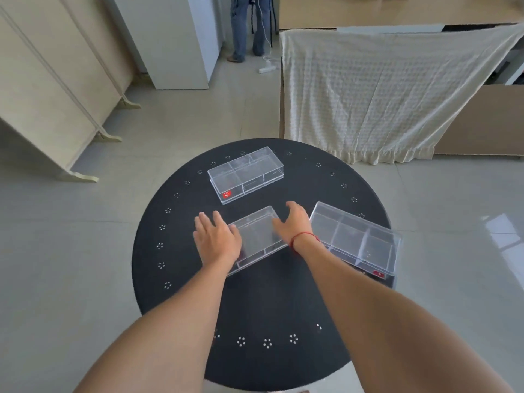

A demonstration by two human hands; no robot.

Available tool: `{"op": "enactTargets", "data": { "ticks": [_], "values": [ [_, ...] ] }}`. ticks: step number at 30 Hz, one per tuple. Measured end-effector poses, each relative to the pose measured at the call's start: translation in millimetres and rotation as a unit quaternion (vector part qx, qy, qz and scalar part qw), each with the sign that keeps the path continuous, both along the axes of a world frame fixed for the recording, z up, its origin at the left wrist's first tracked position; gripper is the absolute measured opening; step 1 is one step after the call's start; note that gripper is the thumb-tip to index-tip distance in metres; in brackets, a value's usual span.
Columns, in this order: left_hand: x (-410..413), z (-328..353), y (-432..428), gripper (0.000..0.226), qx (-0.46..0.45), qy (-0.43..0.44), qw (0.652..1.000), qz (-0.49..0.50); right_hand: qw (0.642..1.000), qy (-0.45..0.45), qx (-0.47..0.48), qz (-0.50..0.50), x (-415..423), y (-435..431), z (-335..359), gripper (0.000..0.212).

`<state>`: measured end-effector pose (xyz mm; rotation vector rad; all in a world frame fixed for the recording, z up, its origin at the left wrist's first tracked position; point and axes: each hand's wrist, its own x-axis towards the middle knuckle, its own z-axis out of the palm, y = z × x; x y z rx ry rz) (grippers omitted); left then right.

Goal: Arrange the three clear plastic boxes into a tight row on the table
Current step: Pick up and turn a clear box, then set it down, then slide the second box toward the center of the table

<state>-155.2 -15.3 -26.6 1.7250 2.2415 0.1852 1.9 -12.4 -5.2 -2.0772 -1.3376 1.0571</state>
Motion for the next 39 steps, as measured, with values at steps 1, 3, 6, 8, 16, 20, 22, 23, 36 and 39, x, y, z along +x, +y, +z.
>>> {"op": "enactTargets", "data": {
  "ticks": [1,3,6,8,16,20,22,23,36,39],
  "values": [
    [-13.5,-1.1,-1.8,0.066,-0.023,-0.005,0.999,0.037,1.000,0.014,-0.025,0.009,-10.7,2.6,-2.5,0.067],
    [-33.8,-5.6,-7.5,0.080,-0.089,-0.054,0.989,0.102,0.997,0.025,-0.075,0.014,-28.0,4.7,-9.6,0.075],
    [-46.1,-12.5,-15.2,0.078,-0.135,-0.149,0.964,0.175,0.989,-0.004,-0.150,-0.007,-40.7,1.5,-19.7,0.090],
    [-48.8,-11.7,-14.1,0.070,-0.135,-0.168,0.960,0.179,0.982,-0.005,-0.184,-0.037,-44.3,0.2,-24.0,0.089],
    [-59.8,-3.3,-6.3,0.063,-0.096,-0.185,0.960,0.188,0.983,0.009,-0.160,-0.088,-50.7,12.4,-13.9,0.077],
    [-64.3,8.0,-4.8,0.056,-0.018,-0.250,0.951,0.180,0.977,0.087,-0.117,-0.154,-49.8,26.1,3.0,0.086],
    [-66.0,13.0,-1.7,0.067,0.007,-0.272,0.950,0.151,0.980,0.094,-0.100,-0.143,-50.4,31.8,11.6,0.086],
    [-66.9,15.4,-1.1,0.070,0.015,-0.292,0.946,0.142,0.982,0.091,-0.090,-0.137,-50.8,32.4,13.8,0.084],
    [-66.1,10.0,-23.3,0.024,0.007,-0.222,0.967,0.128,0.994,0.004,-0.097,-0.047,-49.4,-6.2,-4.1,0.037],
    [-65.7,1.5,-31.2,0.039,-0.044,-0.197,0.975,0.094,0.992,-0.032,-0.115,0.029,-53.1,-12.5,-10.8,0.045]
  ]
}}
